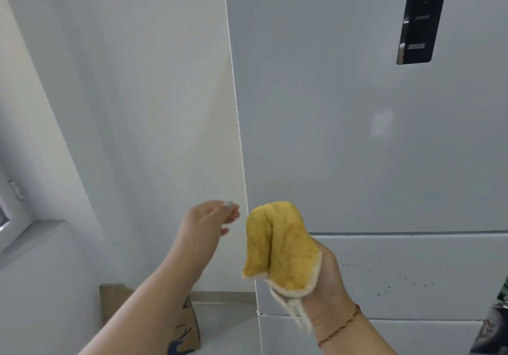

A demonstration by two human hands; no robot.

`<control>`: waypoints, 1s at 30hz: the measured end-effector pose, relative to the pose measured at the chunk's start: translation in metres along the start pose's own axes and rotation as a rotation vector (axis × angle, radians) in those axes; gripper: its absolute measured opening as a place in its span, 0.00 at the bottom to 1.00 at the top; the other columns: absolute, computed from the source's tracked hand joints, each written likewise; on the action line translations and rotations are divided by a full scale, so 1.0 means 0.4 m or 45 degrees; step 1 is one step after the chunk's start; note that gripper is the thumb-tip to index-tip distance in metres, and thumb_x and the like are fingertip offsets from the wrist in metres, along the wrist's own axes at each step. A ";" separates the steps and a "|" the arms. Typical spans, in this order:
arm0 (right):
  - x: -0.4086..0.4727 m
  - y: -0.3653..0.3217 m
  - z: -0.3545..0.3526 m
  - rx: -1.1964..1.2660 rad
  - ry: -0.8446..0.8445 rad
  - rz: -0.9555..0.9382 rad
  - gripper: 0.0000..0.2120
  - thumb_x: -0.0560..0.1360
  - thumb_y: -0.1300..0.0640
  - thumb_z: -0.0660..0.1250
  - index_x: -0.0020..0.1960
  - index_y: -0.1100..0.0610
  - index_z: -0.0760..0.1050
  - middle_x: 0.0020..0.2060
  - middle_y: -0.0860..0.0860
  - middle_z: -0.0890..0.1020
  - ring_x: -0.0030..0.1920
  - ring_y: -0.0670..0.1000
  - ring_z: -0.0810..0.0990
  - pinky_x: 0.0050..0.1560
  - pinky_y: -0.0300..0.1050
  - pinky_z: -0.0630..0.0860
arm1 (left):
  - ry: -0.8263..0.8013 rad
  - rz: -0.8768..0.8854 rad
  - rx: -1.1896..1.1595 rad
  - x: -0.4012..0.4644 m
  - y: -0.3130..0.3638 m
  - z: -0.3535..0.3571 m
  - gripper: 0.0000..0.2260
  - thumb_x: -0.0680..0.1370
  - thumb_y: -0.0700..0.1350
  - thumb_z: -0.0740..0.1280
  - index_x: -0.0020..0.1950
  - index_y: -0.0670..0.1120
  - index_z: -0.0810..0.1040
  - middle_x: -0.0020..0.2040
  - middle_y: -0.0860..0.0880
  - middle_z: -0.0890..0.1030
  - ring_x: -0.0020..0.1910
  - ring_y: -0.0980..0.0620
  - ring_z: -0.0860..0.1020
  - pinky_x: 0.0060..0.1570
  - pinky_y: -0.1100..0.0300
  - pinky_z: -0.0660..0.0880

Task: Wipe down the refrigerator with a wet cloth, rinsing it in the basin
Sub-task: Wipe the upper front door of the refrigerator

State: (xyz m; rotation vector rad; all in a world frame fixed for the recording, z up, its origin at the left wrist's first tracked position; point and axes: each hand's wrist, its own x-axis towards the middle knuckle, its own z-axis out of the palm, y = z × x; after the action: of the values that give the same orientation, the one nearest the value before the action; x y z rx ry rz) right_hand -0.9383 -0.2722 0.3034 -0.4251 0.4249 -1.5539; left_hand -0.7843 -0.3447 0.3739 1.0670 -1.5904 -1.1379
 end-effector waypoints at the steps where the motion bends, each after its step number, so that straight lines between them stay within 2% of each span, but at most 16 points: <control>1: -0.010 -0.005 0.003 0.008 -0.017 -0.021 0.20 0.74 0.53 0.58 0.40 0.69 0.80 0.31 0.61 0.82 0.26 0.60 0.79 0.24 0.48 0.77 | -0.062 -0.099 -0.013 -0.016 -0.009 0.009 0.10 0.81 0.44 0.63 0.48 0.41 0.83 0.48 0.42 0.85 0.50 0.46 0.82 0.57 0.47 0.77; 3: -0.030 -0.011 0.014 0.054 0.018 -0.094 0.21 0.77 0.56 0.55 0.35 0.69 0.77 0.24 0.59 0.78 0.20 0.57 0.77 0.17 0.43 0.74 | -0.191 -0.228 -0.052 -0.048 -0.016 0.022 0.13 0.80 0.45 0.64 0.50 0.37 0.81 0.49 0.38 0.84 0.45 0.46 0.82 0.55 0.46 0.78; 4: -0.034 -0.011 0.018 0.063 0.018 -0.129 0.21 0.77 0.56 0.57 0.34 0.68 0.78 0.24 0.59 0.79 0.22 0.58 0.79 0.19 0.43 0.75 | -0.250 -0.243 -0.073 -0.061 -0.021 0.025 0.14 0.80 0.47 0.64 0.50 0.36 0.81 0.48 0.38 0.84 0.44 0.47 0.82 0.54 0.47 0.78; 7: -0.032 -0.001 0.016 0.030 -0.014 -0.150 0.15 0.70 0.54 0.69 0.44 0.67 0.84 0.43 0.63 0.84 0.43 0.60 0.85 0.38 0.50 0.82 | -0.372 -0.184 -0.014 -0.099 -0.028 0.026 0.13 0.78 0.48 0.67 0.49 0.37 0.82 0.45 0.40 0.85 0.44 0.44 0.83 0.52 0.51 0.80; 9: -0.028 0.009 0.005 -0.012 0.029 -0.104 0.18 0.73 0.52 0.66 0.48 0.66 0.83 0.48 0.64 0.83 0.47 0.61 0.84 0.43 0.52 0.82 | -0.344 -0.144 0.104 -0.111 -0.041 0.023 0.07 0.76 0.45 0.72 0.46 0.41 0.82 0.42 0.42 0.85 0.42 0.45 0.83 0.52 0.51 0.79; 10: -0.031 0.010 0.009 -0.018 0.008 -0.088 0.17 0.71 0.52 0.69 0.48 0.66 0.83 0.48 0.64 0.83 0.47 0.62 0.84 0.43 0.53 0.82 | -0.317 -0.140 0.141 -0.110 -0.049 0.019 0.05 0.75 0.44 0.72 0.44 0.42 0.82 0.40 0.42 0.85 0.40 0.46 0.82 0.51 0.50 0.79; 12: -0.041 0.011 0.018 -0.006 -0.075 -0.042 0.17 0.68 0.53 0.72 0.46 0.67 0.83 0.45 0.65 0.84 0.45 0.63 0.84 0.40 0.54 0.82 | -0.242 -0.163 0.137 -0.108 -0.061 -0.001 0.09 0.76 0.45 0.71 0.39 0.43 0.78 0.33 0.46 0.80 0.35 0.49 0.76 0.44 0.51 0.76; 14: -0.043 0.013 0.008 0.019 -0.040 0.000 0.19 0.74 0.51 0.64 0.44 0.67 0.84 0.46 0.64 0.84 0.44 0.63 0.85 0.38 0.55 0.82 | -0.166 -0.223 -0.038 -0.107 -0.066 -0.024 0.12 0.78 0.47 0.68 0.37 0.45 0.73 0.31 0.50 0.71 0.33 0.52 0.69 0.38 0.57 0.68; 15: -0.040 0.014 0.002 0.007 -0.042 0.038 0.18 0.73 0.51 0.65 0.47 0.66 0.84 0.48 0.64 0.84 0.47 0.63 0.84 0.40 0.56 0.82 | -0.135 -0.258 -0.167 -0.107 -0.068 -0.034 0.11 0.79 0.46 0.66 0.38 0.45 0.71 0.31 0.51 0.70 0.33 0.53 0.68 0.38 0.58 0.68; 17: -0.036 0.021 0.004 -0.010 -0.056 0.045 0.22 0.61 0.55 0.79 0.51 0.67 0.83 0.50 0.64 0.83 0.50 0.63 0.83 0.43 0.58 0.81 | -0.088 -0.316 -0.399 -0.108 -0.069 -0.048 0.10 0.82 0.44 0.61 0.41 0.45 0.71 0.32 0.50 0.71 0.32 0.54 0.71 0.41 0.57 0.73; 18: -0.030 0.026 0.003 -0.004 -0.063 0.055 0.26 0.56 0.56 0.82 0.50 0.67 0.83 0.48 0.64 0.83 0.48 0.63 0.84 0.41 0.57 0.81 | -0.071 -0.331 -0.485 -0.109 -0.071 -0.055 0.10 0.82 0.44 0.60 0.42 0.44 0.72 0.33 0.49 0.73 0.33 0.53 0.73 0.42 0.55 0.76; 19: -0.025 0.030 -0.001 0.014 -0.087 0.057 0.25 0.56 0.56 0.82 0.49 0.67 0.83 0.46 0.64 0.84 0.45 0.62 0.85 0.39 0.55 0.81 | -0.062 -0.341 -0.551 -0.109 -0.073 -0.060 0.09 0.83 0.45 0.60 0.44 0.43 0.73 0.34 0.48 0.75 0.34 0.52 0.75 0.43 0.53 0.77; 21: -0.022 0.036 -0.001 0.066 -0.085 0.116 0.18 0.72 0.49 0.70 0.49 0.64 0.83 0.43 0.63 0.84 0.41 0.61 0.85 0.33 0.53 0.81 | -0.034 -0.364 -0.660 -0.110 -0.082 -0.069 0.09 0.82 0.46 0.60 0.50 0.42 0.74 0.41 0.43 0.78 0.41 0.46 0.78 0.49 0.46 0.78; 23: -0.004 0.042 -0.011 0.106 -0.027 0.259 0.23 0.78 0.45 0.59 0.48 0.64 0.82 0.41 0.62 0.84 0.39 0.61 0.84 0.33 0.54 0.81 | 0.009 -0.422 -0.750 -0.112 -0.090 -0.080 0.12 0.82 0.47 0.60 0.55 0.40 0.76 0.50 0.38 0.78 0.50 0.40 0.78 0.58 0.39 0.74; 27: 0.016 0.074 0.013 0.092 -0.119 0.531 0.14 0.68 0.57 0.76 0.36 0.69 0.80 0.26 0.61 0.80 0.26 0.59 0.81 0.31 0.51 0.81 | 0.060 -0.622 -1.057 -0.116 -0.118 -0.092 0.19 0.80 0.50 0.62 0.58 0.35 0.78 0.50 0.36 0.83 0.49 0.39 0.83 0.46 0.45 0.81; 30: 0.032 0.116 0.000 0.084 -0.092 0.673 0.17 0.68 0.53 0.69 0.36 0.70 0.80 0.19 0.58 0.76 0.19 0.55 0.76 0.31 0.50 0.81 | 0.082 -0.596 -1.222 -0.146 -0.146 -0.116 0.19 0.77 0.52 0.66 0.53 0.36 0.81 0.51 0.36 0.83 0.51 0.37 0.82 0.49 0.43 0.80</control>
State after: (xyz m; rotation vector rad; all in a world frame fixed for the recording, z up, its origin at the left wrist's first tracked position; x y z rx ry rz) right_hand -0.8989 -0.2862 0.2795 -0.2862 0.3903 -1.0337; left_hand -0.7170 -0.3107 0.3164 0.7886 -0.5630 -1.8734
